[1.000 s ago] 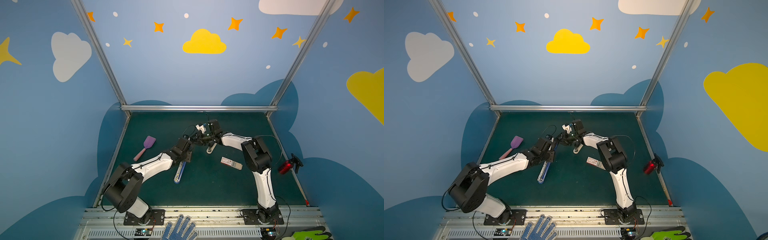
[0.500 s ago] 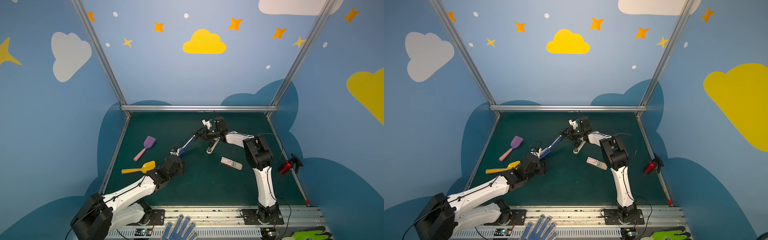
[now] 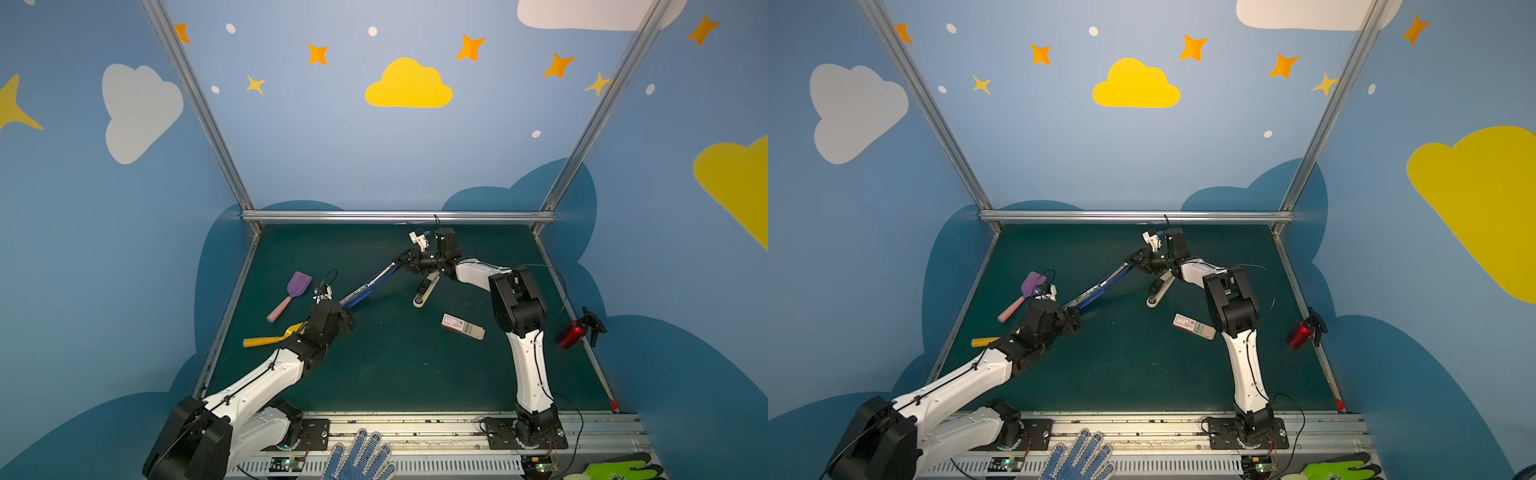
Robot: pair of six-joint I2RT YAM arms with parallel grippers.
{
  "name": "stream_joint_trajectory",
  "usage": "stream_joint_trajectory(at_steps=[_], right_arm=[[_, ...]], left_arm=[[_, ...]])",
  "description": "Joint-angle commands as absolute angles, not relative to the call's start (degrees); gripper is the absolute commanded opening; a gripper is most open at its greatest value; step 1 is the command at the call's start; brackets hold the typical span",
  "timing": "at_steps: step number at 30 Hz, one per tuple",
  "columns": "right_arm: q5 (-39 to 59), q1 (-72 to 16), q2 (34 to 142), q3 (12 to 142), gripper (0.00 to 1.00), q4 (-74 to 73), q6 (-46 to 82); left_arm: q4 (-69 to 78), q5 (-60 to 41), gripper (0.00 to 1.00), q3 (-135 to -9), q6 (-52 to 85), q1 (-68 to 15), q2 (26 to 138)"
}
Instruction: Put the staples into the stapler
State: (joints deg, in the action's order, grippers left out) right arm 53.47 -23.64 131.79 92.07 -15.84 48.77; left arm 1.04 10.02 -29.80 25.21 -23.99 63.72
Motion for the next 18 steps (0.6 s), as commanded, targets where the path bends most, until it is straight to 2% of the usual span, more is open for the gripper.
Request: stream_joint_trajectory(at_steps=[1,3,8,10,18], right_arm=[[57.1,-23.0,132.2,94.3,0.24,-18.3,48.2],[57.4,-23.0,132.3,94.4,0.24,-18.3,48.1],[58.0,-22.9,132.4,94.5,0.24,-18.4,48.2],[58.2,-22.8,132.5,94.8,0.24,-18.1,48.0],[58.1,-22.8,131.9,94.6,0.24,-17.2,47.6]], left_arm=[[1.1,1.5,0.77,-34.2,19.8,-18.5,67.4],[-0.4,-2.4,0.78,-37.7,15.3,-15.7,70.2],[-10.4,-21.9,0.76,-47.4,3.6,-7.1,78.2],[-14.6,-30.2,0.74,-49.9,-5.0,-4.8,80.6],[-25.7,-32.6,0.72,-51.3,-25.7,-4.3,82.5]])
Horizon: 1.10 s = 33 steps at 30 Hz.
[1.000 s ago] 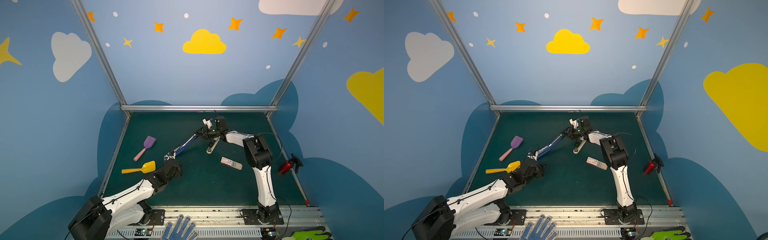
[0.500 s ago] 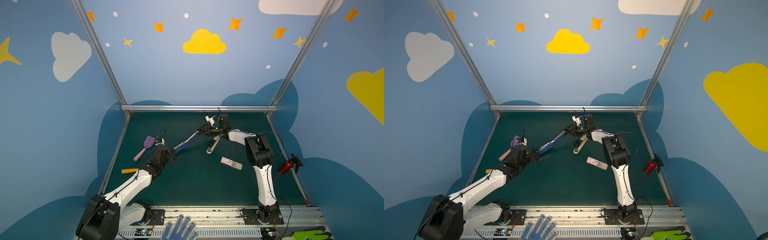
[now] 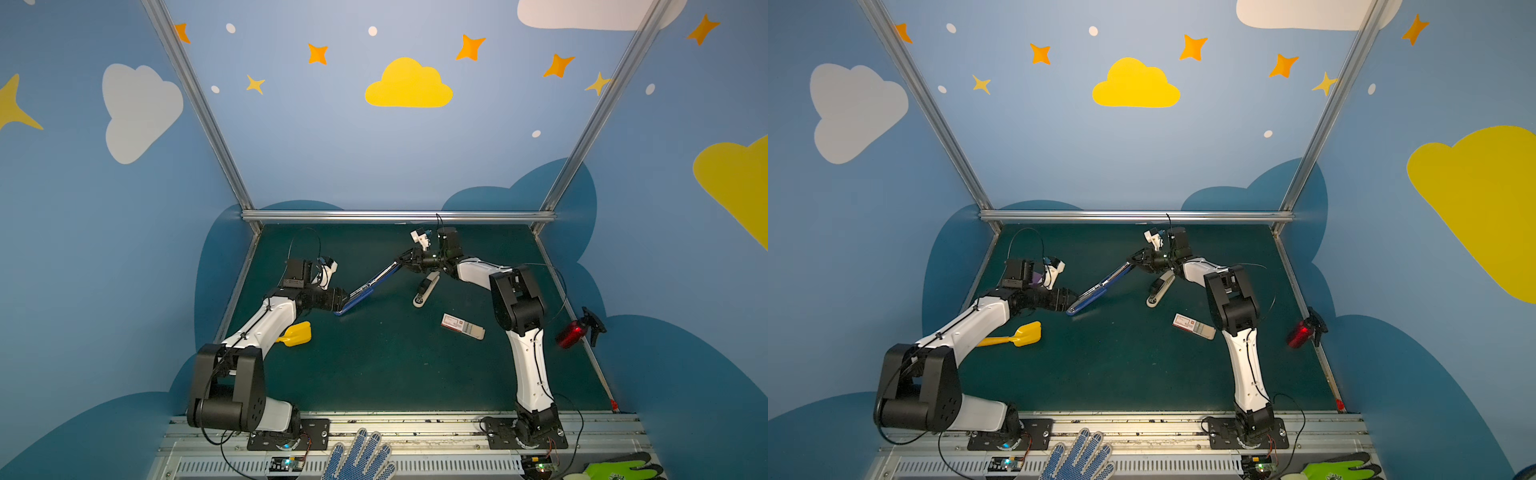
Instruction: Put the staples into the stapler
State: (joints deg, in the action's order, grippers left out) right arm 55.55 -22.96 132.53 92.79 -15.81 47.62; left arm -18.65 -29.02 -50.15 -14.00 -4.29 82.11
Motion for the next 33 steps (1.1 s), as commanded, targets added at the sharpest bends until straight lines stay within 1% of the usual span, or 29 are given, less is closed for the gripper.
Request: stream_joint_trajectory(at_steps=[1,8,11,15,19,21,24,27,30,33], right_arm=[[58.1,-22.7,131.9,94.6,0.24,-17.1,47.5],[58.4,-22.7,131.8,93.4,0.24,-18.9,48.5],[58.6,-22.8,131.8,93.3,0.24,-19.6,49.1],[58.6,-22.9,132.0,93.4,0.24,-20.2,49.4],[58.7,-22.9,132.0,93.5,0.24,-20.3,49.7],[58.6,-22.8,132.0,93.4,0.24,-20.5,49.7],[58.4,-22.6,132.1,93.7,0.24,-20.5,49.7],[58.4,-22.5,132.4,94.1,0.24,-20.2,49.7],[58.3,-22.1,132.8,94.5,0.24,-20.0,49.6],[58.4,-21.8,133.1,94.7,0.24,-20.2,49.7]], left_arm=[[-25.4,-31.7,0.71,-50.9,-26.6,-4.4,82.6],[-18.4,-25.9,0.66,-48.8,-28.2,-3.9,85.8],[-16.2,-24.1,0.66,-49.4,-27.1,-3.8,87.0],[-21.3,-23.1,0.61,-55.2,-27.3,-3.8,92.7],[-23.0,-24.0,0.6,-57.8,-27.6,-3.8,95.4],[-24.3,-24.5,0.57,-58.9,-27.9,-3.9,96.5],[-25.8,-25.3,0.55,-59.8,-27.9,-4.2,98.5],[-27.2,-24.9,0.5,-60.1,-28.6,-5.6,100.2],[-26.9,-23.7,0.46,-59.4,-28.8,-7.8,100.5],[-25.3,-23.8,0.42,-58.7,-26.3,-8.3,99.9]])
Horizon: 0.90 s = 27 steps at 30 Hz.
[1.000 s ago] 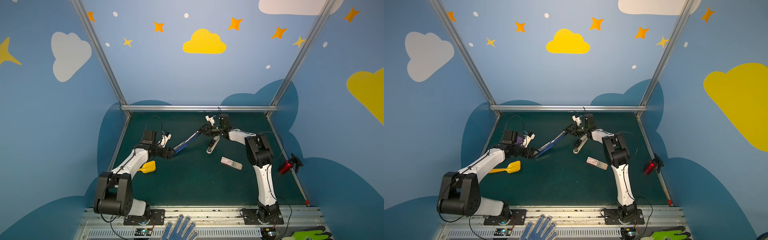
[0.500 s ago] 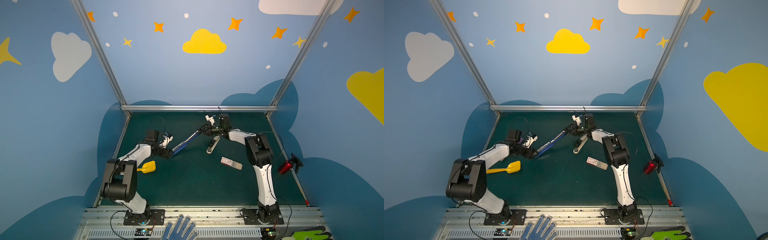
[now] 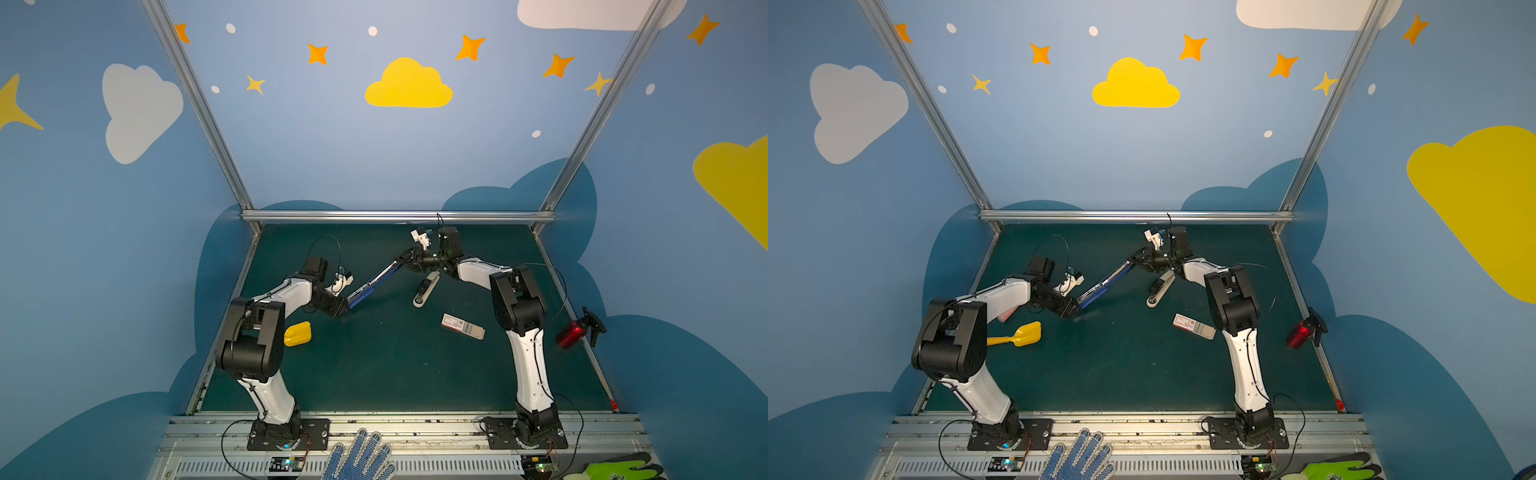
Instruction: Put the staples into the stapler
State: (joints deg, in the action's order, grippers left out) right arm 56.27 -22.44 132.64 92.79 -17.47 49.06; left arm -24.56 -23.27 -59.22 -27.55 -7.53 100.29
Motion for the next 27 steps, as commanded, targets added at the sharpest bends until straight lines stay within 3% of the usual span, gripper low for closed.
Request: stream_joint_trajectory(at_steps=[1,12,17,24,27], right_arm=[[58.4,-21.8,133.2,94.7,0.24,-20.1,49.5],[58.5,-20.2,135.3,96.5,0.24,-19.5,49.2],[58.4,-20.0,135.3,96.5,0.24,-18.8,48.7],[58.3,-20.0,135.7,96.3,0.24,-18.7,48.5],[58.2,-19.9,135.9,96.1,0.24,-19.1,48.8]], left_arm=[[-25.0,-23.7,0.41,-58.4,-25.8,-8.6,99.6],[-18.4,-21.8,0.41,-52.3,-22.8,-12.3,93.2],[-17.5,-21.7,0.34,-51.6,-22.5,-12.6,93.1],[-15.7,-21.1,0.34,-50.7,-22.0,-13.2,93.3],[-14.3,-20.5,0.27,-50.2,-21.6,-13.5,93.6]])
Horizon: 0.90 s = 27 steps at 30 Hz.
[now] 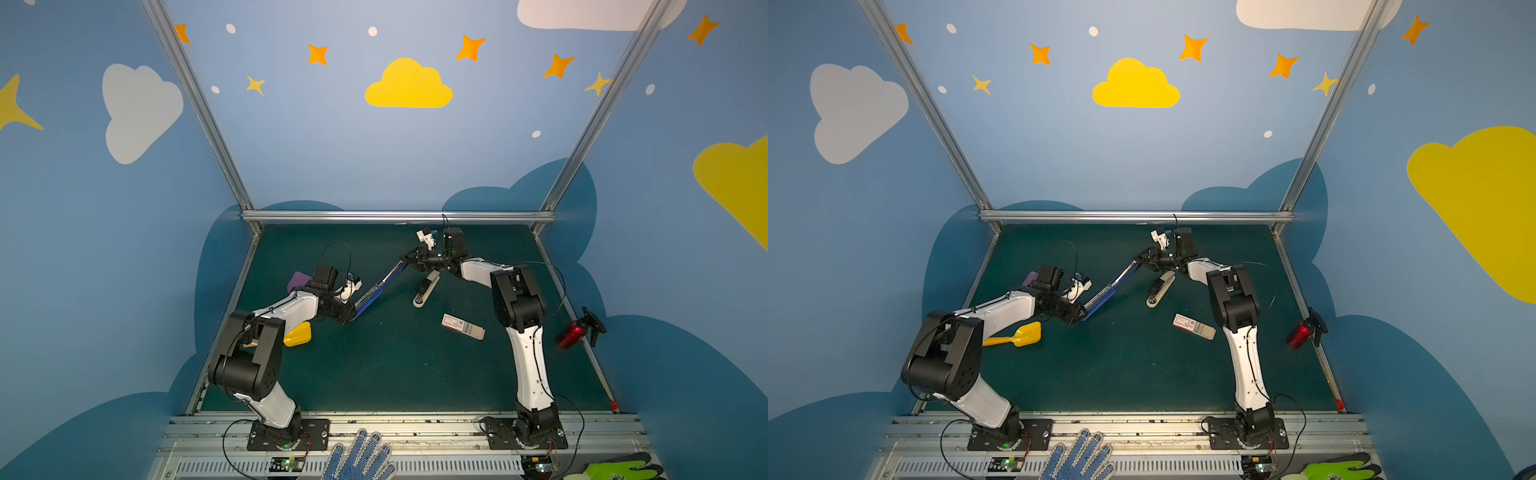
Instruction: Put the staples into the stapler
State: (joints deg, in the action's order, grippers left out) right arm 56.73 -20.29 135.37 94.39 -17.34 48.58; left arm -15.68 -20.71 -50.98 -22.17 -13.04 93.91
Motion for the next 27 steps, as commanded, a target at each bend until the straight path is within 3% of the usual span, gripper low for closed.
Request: stream_joint_trajectory(at_steps=[1,12,27], right_arm=[[58.2,-19.9,136.0,96.1,0.24,-19.3,48.8],[58.0,-19.4,136.8,95.3,0.24,-21.1,49.9],[54.1,-20.1,134.4,95.5,0.24,-12.1,41.9]], left_arm=[[-13.6,-20.2,0.27,-50.0,-21.3,-13.6,93.5],[-9.3,-21.3,0.22,-47.4,-20.2,-13.8,90.7],[-2.6,-22.7,0.05,-43.5,-18.2,-13.8,83.8]])
